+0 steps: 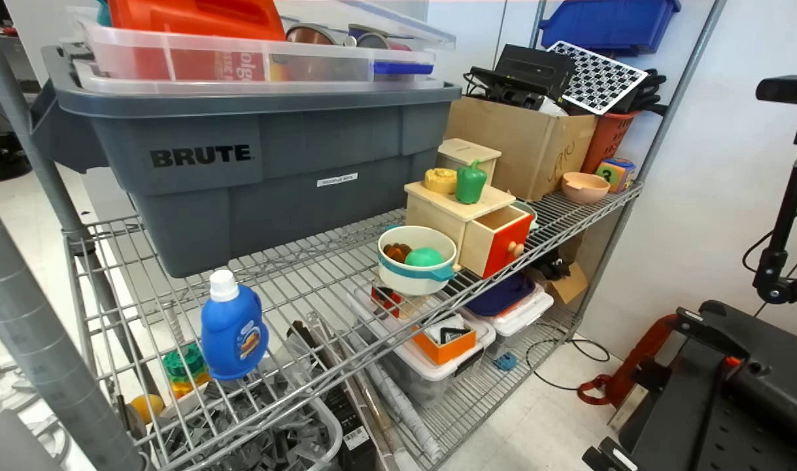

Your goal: Put the turquoise object in the pot on top of the chest drawer

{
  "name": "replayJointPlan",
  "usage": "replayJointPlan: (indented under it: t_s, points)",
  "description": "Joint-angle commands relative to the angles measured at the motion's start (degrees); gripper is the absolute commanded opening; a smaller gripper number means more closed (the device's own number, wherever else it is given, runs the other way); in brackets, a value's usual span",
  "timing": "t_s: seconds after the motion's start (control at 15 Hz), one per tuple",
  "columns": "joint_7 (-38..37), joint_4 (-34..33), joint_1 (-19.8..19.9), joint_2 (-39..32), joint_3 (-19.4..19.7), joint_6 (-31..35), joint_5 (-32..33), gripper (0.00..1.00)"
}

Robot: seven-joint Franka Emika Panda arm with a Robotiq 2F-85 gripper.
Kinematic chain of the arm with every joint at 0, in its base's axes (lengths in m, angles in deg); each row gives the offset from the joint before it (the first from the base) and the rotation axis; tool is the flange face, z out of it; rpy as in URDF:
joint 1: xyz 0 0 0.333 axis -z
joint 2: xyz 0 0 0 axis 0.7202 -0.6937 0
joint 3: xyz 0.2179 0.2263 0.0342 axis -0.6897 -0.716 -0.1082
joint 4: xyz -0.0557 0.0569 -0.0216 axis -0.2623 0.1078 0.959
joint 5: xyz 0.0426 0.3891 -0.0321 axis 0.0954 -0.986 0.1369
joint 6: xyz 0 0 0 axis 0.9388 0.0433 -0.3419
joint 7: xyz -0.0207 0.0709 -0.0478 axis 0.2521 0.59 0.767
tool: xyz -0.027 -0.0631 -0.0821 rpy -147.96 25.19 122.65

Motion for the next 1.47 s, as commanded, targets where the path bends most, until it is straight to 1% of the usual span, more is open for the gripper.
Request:
replayJointPlan:
  t_s: [0.0, 0.33, 0.53, 0.67, 0.87, 1.13, 1.27, 1.4]
  points:
    - [-0.1, -0.1, -0.2, 0.0, 0.1, -0.1, 0.1, 1.0]
    - [-0.2, -1.8, 0.7, -1.0, 1.0, -0.6, 0.1, 1.0]
    - [-2.1, -2.7, 2.3, -3.4, 1.5, 0.8, 1.7, 1.0]
    - [-1.9, -3.4, 3.1, -5.4, 2.0, 1.3, 1.6, 1.0]
    - [-1.3, -4.6, 3.9, -9.6, 2.7, 2.3, 0.9, 1.0]
    - [-1.7, -7.0, 4.7, -16.4, 3.0, 3.5, 1.5, 1.0]
    - [-2.8, -8.0, 5.3, -19.6, 2.8, 4.2, 3.4, 1.0]
    - [-5.1, -9.2, 5.6, -22.4, 2.8, 4.8, 6.7, 1.0]
